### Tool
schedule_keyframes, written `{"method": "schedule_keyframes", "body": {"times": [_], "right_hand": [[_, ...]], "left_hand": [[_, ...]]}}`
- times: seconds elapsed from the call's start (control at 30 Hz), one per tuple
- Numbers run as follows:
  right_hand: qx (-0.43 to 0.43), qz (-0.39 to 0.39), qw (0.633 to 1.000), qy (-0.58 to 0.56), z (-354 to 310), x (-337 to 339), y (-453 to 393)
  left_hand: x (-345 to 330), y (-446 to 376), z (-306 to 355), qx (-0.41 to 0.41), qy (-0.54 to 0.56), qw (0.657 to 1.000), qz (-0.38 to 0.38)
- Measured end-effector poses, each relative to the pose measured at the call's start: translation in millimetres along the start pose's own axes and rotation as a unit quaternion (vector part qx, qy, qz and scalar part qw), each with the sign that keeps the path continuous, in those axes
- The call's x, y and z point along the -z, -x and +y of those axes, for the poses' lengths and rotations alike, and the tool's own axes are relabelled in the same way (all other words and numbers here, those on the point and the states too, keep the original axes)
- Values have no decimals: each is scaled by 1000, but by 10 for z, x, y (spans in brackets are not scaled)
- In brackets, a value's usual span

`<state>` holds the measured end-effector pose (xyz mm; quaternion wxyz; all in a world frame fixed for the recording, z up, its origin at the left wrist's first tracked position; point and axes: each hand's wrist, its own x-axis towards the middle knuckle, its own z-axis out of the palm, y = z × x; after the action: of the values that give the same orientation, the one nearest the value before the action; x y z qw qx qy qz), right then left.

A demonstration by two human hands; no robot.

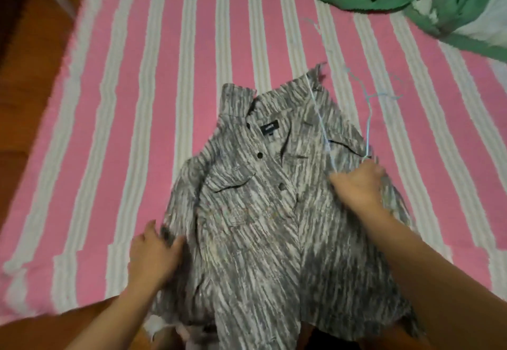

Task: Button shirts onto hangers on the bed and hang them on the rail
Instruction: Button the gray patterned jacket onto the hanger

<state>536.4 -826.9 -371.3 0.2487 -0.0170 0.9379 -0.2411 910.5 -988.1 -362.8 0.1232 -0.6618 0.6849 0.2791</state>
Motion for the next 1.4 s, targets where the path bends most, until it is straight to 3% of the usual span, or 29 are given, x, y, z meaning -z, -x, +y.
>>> {"method": "schedule_keyframes", "body": {"times": [0.07, 0.13, 0.27, 0.37, 0.43, 0.5, 0.57, 0.67, 0.77, 0.83, 0.97, 1.03, 1.13, 1.33, 1.4], "right_hand": [[26, -56, 998, 31, -153, -235, 201], [31, -84, 994, 62, -229, -444, 371], [3, -90, 994, 67, -313, -715, 581], [-36, -96, 994, 33, -389, -822, 680], [-51, -108, 993, 5, -410, -829, 738], [-46, -123, 991, -19, -430, -822, 763], [-45, -127, 990, -31, -468, -799, 767], [-32, -126, 991, -38, -493, -801, 707], [-16, -111, 993, -32, -441, -693, 634], [1, -83, 996, -11, -358, -559, 555], [51, -1, 992, 112, -117, -180, 344], [94, 17, 982, 165, 4, -21, 206], [120, 36, 965, 230, 135, 133, 90], [154, 23, 929, 335, 350, 156, 289], [146, 15, 930, 337, 424, 149, 284]], "left_hand": [[2, -69, -138, 29, -14, 995, -97], [-64, -81, -165, 5, -84, 987, -138], [-201, -77, -171, -53, -130, 985, -96], [-44, 39, -161, -21, 31, 997, -73], [244, 88, -161, 28, 163, 985, -55], [682, 22, -120, 0, 183, 983, 5], [1172, -253, -95, -80, 86, 989, 89], [1897, -916, -34, -178, -94, 959, 201], [2214, -1492, 52, -139, -215, 933, 253], [2001, -1564, 236, -117, -239, 941, 211], [937, -1049, 640, -163, -157, 974, -25], [462, -744, 828, -178, -109, 974, -88], [21, -562, 1100, -194, -100, 974, -61], [-275, -667, 1325, -132, -170, 976, -26], [-191, -706, 1273, -116, -113, 987, 12]]}}
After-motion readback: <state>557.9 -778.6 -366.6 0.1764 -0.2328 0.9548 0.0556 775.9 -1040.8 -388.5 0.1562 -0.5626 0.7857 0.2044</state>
